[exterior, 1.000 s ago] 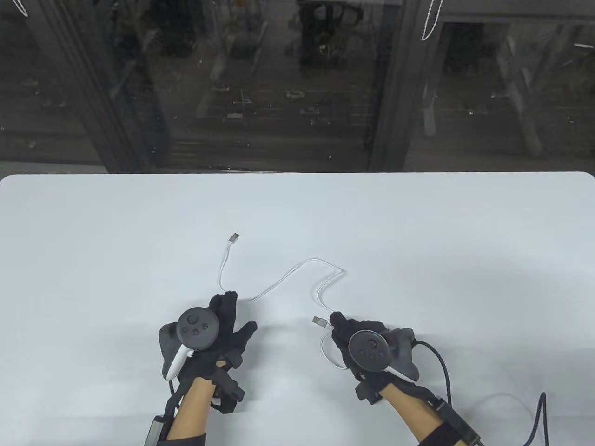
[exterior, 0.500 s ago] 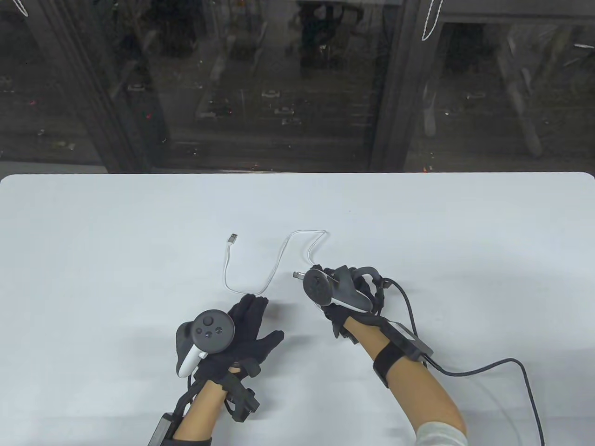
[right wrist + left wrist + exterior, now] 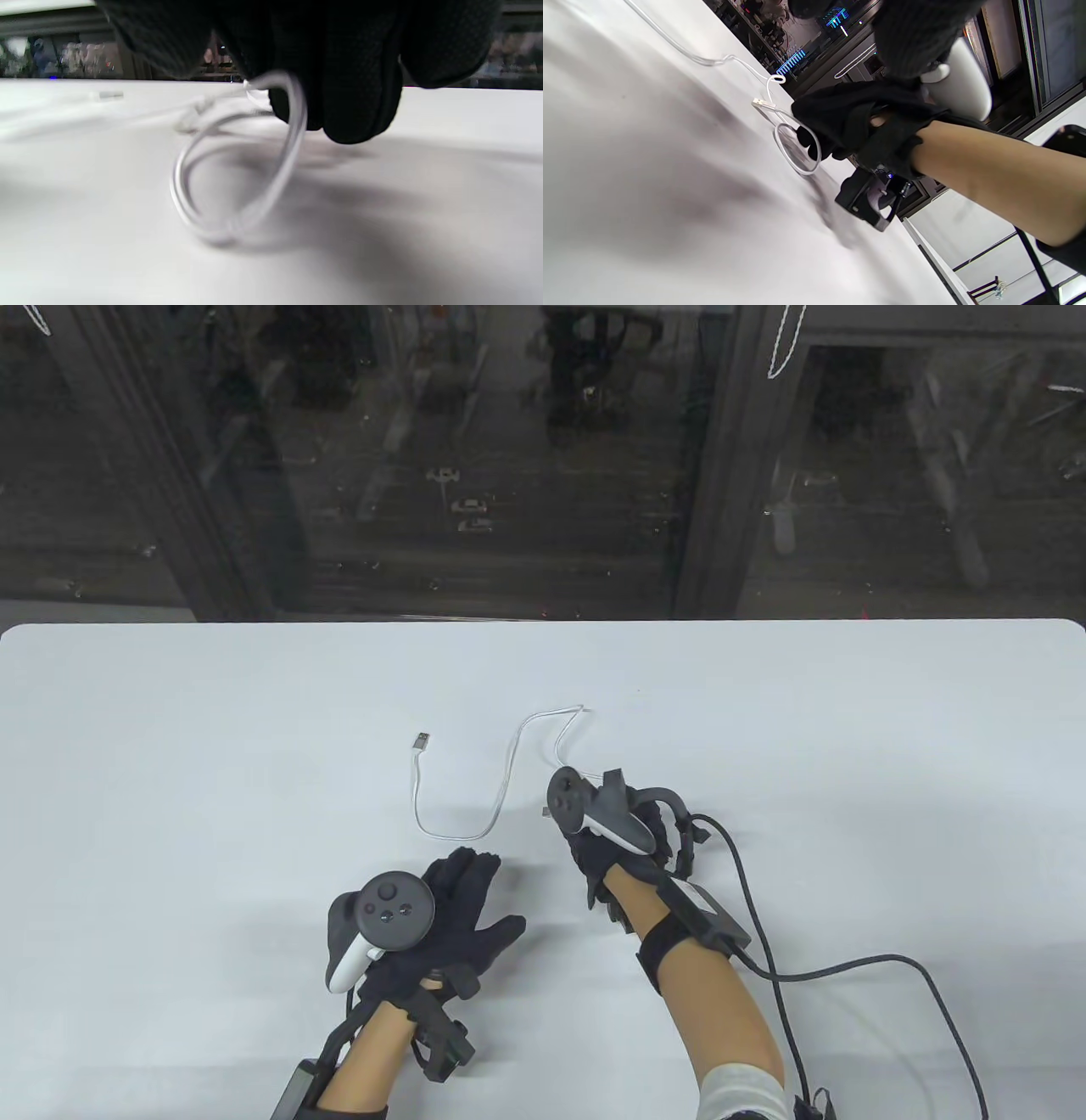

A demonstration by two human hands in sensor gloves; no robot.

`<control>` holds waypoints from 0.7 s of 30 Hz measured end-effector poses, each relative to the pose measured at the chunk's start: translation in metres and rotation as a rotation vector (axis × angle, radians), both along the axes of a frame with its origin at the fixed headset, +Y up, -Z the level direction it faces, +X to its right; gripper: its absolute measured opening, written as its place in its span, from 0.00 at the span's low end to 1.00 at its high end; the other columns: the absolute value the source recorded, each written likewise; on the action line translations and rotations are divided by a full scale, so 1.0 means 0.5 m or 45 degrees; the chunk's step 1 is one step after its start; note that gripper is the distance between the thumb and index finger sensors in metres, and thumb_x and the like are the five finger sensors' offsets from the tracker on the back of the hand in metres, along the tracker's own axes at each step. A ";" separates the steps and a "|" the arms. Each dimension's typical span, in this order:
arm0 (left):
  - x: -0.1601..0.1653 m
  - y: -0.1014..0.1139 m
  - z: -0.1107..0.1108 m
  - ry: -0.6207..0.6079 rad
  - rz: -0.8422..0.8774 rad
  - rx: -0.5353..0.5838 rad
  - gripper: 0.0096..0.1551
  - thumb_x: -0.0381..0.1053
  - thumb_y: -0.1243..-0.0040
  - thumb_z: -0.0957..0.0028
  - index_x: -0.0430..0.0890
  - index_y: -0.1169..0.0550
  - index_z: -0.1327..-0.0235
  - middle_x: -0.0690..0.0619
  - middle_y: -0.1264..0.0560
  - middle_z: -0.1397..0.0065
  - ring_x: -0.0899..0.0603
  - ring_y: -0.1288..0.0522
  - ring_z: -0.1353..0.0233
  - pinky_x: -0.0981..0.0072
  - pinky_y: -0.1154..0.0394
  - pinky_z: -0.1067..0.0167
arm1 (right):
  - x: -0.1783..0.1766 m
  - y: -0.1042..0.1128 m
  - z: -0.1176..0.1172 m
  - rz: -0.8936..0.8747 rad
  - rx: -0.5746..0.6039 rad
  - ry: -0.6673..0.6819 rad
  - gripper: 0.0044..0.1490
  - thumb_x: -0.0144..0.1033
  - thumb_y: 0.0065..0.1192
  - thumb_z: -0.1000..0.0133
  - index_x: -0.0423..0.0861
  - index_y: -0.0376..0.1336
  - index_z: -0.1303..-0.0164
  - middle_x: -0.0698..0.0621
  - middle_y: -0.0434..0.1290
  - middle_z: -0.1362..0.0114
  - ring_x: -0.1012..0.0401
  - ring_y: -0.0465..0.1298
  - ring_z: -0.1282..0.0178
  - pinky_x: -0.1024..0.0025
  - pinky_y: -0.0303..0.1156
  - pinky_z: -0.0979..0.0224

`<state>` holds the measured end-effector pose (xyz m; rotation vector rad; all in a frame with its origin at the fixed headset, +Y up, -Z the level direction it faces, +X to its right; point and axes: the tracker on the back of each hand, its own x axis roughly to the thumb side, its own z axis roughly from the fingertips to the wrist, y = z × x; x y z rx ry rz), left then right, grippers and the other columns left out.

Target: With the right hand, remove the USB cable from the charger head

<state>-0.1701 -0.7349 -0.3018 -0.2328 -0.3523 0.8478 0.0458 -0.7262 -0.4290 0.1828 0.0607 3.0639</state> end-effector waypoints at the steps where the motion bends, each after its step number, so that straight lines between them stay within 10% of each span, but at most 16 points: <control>1: 0.001 -0.001 0.000 -0.007 -0.006 -0.002 0.50 0.62 0.43 0.43 0.41 0.49 0.17 0.35 0.60 0.15 0.22 0.65 0.20 0.17 0.62 0.37 | 0.007 0.010 0.004 -0.020 0.012 -0.003 0.37 0.50 0.61 0.48 0.43 0.64 0.32 0.42 0.77 0.36 0.43 0.81 0.45 0.41 0.71 0.39; 12: 0.028 -0.014 0.014 -0.089 -0.124 -0.007 0.51 0.62 0.42 0.43 0.42 0.50 0.17 0.35 0.61 0.15 0.22 0.65 0.20 0.16 0.62 0.37 | 0.095 0.139 0.126 -0.335 0.078 0.174 0.46 0.59 0.59 0.49 0.47 0.57 0.24 0.41 0.63 0.21 0.36 0.67 0.27 0.33 0.62 0.31; 21: 0.053 -0.021 0.027 -0.138 -0.165 0.084 0.50 0.62 0.42 0.44 0.43 0.49 0.17 0.36 0.59 0.15 0.23 0.64 0.20 0.16 0.62 0.37 | 0.134 0.093 0.260 -0.712 0.216 0.717 0.49 0.58 0.60 0.51 0.52 0.49 0.21 0.44 0.50 0.15 0.35 0.51 0.19 0.24 0.44 0.30</control>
